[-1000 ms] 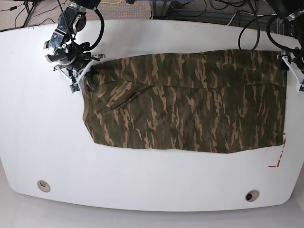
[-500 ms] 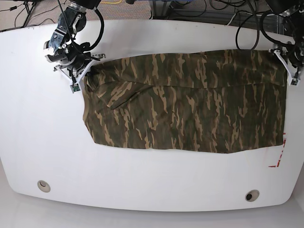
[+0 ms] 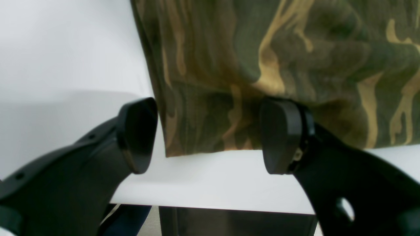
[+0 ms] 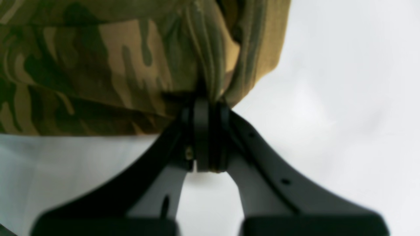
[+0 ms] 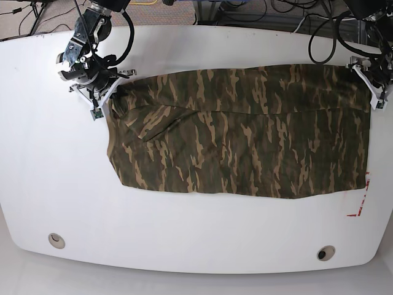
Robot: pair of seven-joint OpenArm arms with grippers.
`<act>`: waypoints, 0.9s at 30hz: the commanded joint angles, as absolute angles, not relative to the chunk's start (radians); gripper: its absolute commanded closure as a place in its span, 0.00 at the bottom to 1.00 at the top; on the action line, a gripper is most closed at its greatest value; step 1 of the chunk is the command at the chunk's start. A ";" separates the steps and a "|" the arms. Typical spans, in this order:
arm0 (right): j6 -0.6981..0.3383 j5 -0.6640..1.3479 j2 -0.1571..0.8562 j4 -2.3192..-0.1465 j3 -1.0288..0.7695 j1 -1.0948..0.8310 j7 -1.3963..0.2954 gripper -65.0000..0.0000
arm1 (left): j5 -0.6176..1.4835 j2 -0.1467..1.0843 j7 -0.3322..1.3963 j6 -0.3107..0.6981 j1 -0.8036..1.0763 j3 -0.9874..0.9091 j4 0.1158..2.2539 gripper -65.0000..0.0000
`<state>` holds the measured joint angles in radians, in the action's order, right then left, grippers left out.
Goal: Layout the t-shirt on the table in an organized manner, then fold the t-shirt properly
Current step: 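Regrasp the shirt edge with both grippers, then drag the shirt toward the robot base with both grippers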
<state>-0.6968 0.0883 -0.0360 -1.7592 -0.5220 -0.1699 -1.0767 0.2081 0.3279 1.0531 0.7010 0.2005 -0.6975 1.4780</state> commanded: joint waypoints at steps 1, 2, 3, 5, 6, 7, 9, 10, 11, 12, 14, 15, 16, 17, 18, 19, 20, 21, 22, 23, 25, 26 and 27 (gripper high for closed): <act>-0.698 0.058 -0.035 -1.755 -0.521 -0.179 -1.125 0.99 | 0.166 0.337 1.073 0.698 0.209 -0.697 1.474 0.42; -0.698 0.058 -0.035 -1.755 -0.521 -0.179 -1.125 0.99 | 0.165 0.337 1.073 0.698 0.209 -0.697 1.474 0.51; -0.698 0.058 -0.035 -1.755 -0.521 -0.179 -1.125 0.99 | 0.165 0.337 1.073 0.698 0.209 -0.697 1.474 0.55; -0.698 0.058 -0.033 -1.755 -0.521 -0.179 -1.125 1.00 | 0.165 0.337 1.073 0.698 0.209 -0.690 1.474 0.76; -0.698 0.058 -0.033 -1.755 -0.521 -0.180 -1.125 1.00 | 0.165 0.337 1.073 0.698 0.209 -0.687 1.474 0.82; -0.698 0.058 -0.030 -1.756 -0.522 -0.180 -1.125 1.00 | 0.165 0.337 1.073 0.698 0.209 -0.682 1.474 0.91; -0.698 0.058 -0.013 -1.764 -0.522 -0.183 -1.127 1.00 | 0.165 0.337 1.073 0.698 0.213 -0.671 1.474 1.00; -0.698 0.058 -0.010 -1.770 -0.522 -0.191 -1.127 1.00 | 0.165 0.337 1.075 0.698 0.217 -0.665 1.474 1.00; -0.698 0.058 -0.008 -1.776 -0.522 -0.200 -1.127 1.00 | 0.165 0.337 1.075 0.698 0.226 -0.661 1.477 1.00; -0.698 0.058 -0.007 -1.788 -0.522 -0.209 -1.127 1.00 | 0.165 0.337 1.075 0.698 0.234 -0.654 1.481 1.00; -0.698 0.058 -0.005 -1.808 -0.522 -0.220 -1.127 1.00 | 0.165 0.337 1.075 0.698 0.242 -0.647 1.483 1.00; -0.698 0.058 -0.005 -1.819 -0.522 -0.228 -1.127 1.00 | 0.165 0.337 1.075 0.698 0.245 -0.642 1.483 1.00; -0.698 0.058 -0.005 -1.827 -0.522 -0.231 -1.127 1.00 | 0.165 0.337 1.075 0.698 0.248 -0.641 1.483 1.00; -0.698 0.056 -0.004 -1.837 -0.524 -0.236 -1.132 1.00 | 0.165 0.335 1.075 0.698 0.252 -0.641 1.483 1.00; -0.698 0.054 -0.004 -1.845 -0.532 -0.245 -1.132 1.00 | 0.165 0.335 1.076 0.698 0.257 -0.641 1.484 1.00; -0.698 0.056 -0.002 -1.853 -0.545 -0.255 -1.132 1.00 | 0.165 0.335 1.076 0.698 0.263 -0.641 1.492 1.00; -0.698 0.058 -0.002 -1.868 -0.570 -0.269 -1.132 1.00 | 0.165 0.332 1.076 0.698 0.277 -0.642 1.508 1.00; -0.698 0.058 -0.002 -1.873 -0.581 -0.275 -1.132 1.00 | 0.165 0.332 1.076 0.698 0.283 -0.644 1.515 1.00; -0.698 0.058 -0.002 -1.882 -0.599 -0.288 -1.132 1.00 | 0.165 0.331 1.076 0.698 0.300 -0.644 1.537 1.00; -0.698 0.058 -0.002 -1.888 -0.611 -0.298 -1.132 1.00 | 0.165 0.331 1.076 0.698 0.314 -0.642 1.558 1.00; -0.698 0.058 -0.002 -1.897 -0.628 -0.317 -1.132 1.00 | 0.165 0.331 1.076 0.698 0.337 -0.642 1.595 1.00; -0.698 0.058 -0.001 -1.902 -0.636 -0.328 -1.132 1.00 | 0.165 0.329 1.076 0.698 0.346 -0.642 1.610 1.00; -0.698 0.058 -0.001 -1.906 -0.645 -0.338 -1.132 1.00 | 0.165 0.328 1.076 0.698 0.357 -0.642 1.627 1.00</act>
<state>-0.7086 0.1055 -0.0162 -1.8847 -0.6277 -0.3229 -1.1103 0.2138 0.3149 1.0245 0.7078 0.3344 -0.6365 1.5959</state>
